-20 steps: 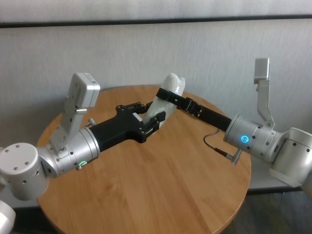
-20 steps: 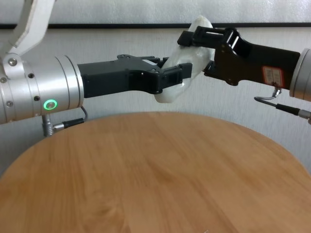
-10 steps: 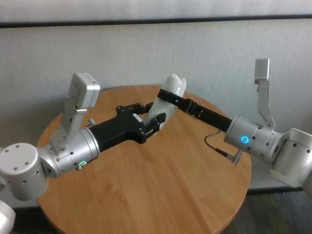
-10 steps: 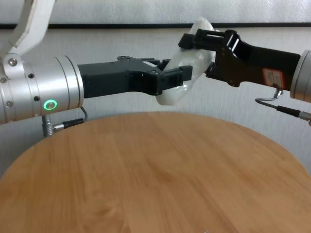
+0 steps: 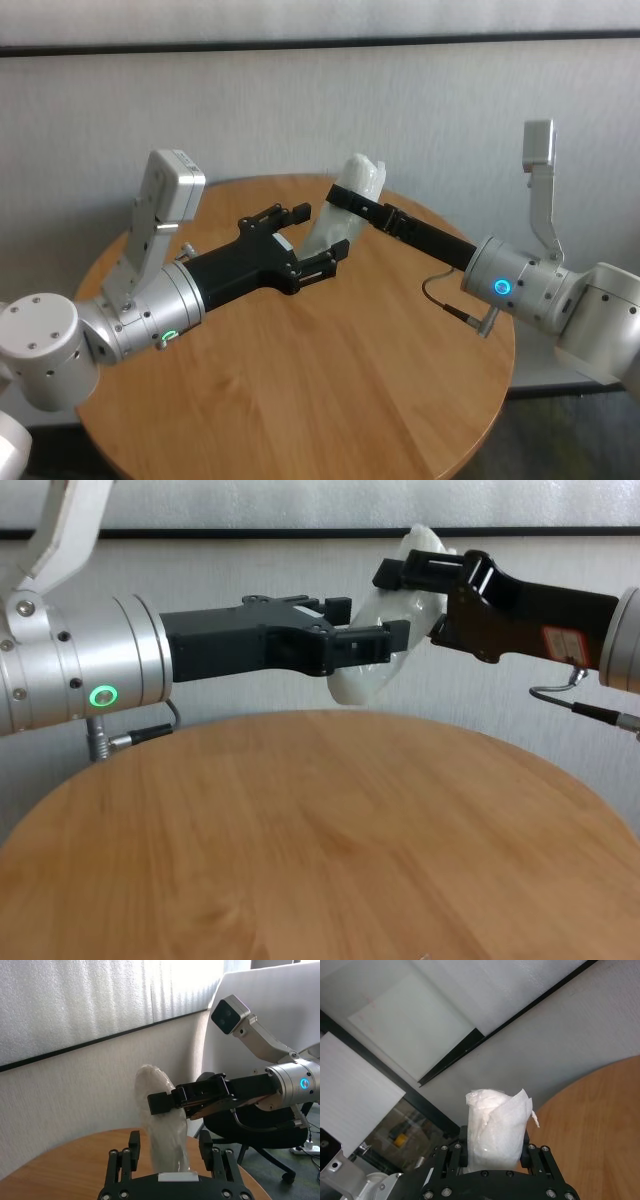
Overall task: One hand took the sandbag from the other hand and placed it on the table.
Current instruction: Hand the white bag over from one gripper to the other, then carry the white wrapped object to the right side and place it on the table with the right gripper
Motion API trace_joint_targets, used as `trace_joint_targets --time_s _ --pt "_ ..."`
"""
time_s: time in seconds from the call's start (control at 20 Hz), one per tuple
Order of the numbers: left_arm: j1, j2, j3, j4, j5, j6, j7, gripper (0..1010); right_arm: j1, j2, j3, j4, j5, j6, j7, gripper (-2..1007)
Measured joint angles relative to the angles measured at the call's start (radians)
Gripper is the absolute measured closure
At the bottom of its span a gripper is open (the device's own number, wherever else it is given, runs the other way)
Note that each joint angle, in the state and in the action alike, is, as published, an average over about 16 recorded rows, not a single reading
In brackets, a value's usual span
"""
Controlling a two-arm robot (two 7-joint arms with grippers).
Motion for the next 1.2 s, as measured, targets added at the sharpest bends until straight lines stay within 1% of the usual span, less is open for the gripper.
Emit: trace_joint_targets --time_s 0.2,0.35,0.5,0.7,0.85,1.0,1.1,1.2 --pt "0.004 0.001 -0.002 -0.001 -0.007 -0.012 0.009 151 0.005 0.006 -0.009 0.001 -0.007 -0.019 -0.016 464" --pt "0.009 0.002 -0.004 -0.005 -0.007 -0.02 0.03 87 0.008 0.011 -0.015 0.002 -0.013 -0.035 -0.03 464" --pt "0.017 0.001 -0.007 -0.01 -0.003 -0.023 0.059 43 0.011 0.017 -0.02 0.004 -0.02 -0.053 -0.044 464" --pt "0.029 -0.004 -0.013 -0.018 0.007 -0.02 0.099 13 0.012 0.025 -0.022 0.006 -0.029 -0.078 -0.062 464" --pt "0.038 -0.009 -0.016 -0.025 0.018 -0.01 0.128 10 0.011 0.031 -0.02 0.01 -0.035 -0.093 -0.073 464" --pt "0.047 -0.016 -0.021 -0.032 0.031 0.006 0.16 10 0.008 0.038 -0.016 0.013 -0.039 -0.104 -0.081 464" --pt "0.053 -0.021 -0.025 -0.037 0.039 0.022 0.183 10 0.005 0.042 -0.012 0.015 -0.042 -0.111 -0.084 464" --pt "0.058 -0.027 -0.03 -0.043 0.05 0.044 0.21 10 0.001 0.047 -0.007 0.016 -0.045 -0.117 -0.087 464"
